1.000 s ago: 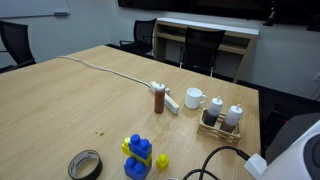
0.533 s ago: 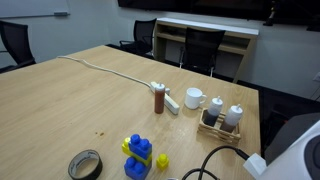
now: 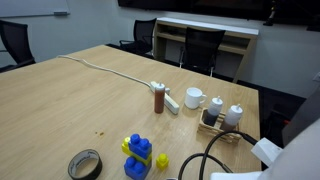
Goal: Pick up the green toy and put it on top of the red and yellow toys
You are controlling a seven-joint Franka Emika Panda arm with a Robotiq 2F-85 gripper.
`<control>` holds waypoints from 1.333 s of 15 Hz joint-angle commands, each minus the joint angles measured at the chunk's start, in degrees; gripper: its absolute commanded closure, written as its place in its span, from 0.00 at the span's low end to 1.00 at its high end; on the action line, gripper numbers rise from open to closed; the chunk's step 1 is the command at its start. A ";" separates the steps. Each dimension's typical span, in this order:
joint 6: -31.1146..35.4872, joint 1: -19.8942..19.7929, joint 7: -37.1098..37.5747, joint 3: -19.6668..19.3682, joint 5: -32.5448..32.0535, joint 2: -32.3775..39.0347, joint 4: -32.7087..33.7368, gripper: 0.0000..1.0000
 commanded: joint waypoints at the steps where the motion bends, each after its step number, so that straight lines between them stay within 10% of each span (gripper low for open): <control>1: -3.81 -2.00 -3.58 1.69 3.90 -4.71 -1.37 0.00; 20: 16.75 -11.13 3.77 -7.81 -7.73 -6.59 -7.00 0.00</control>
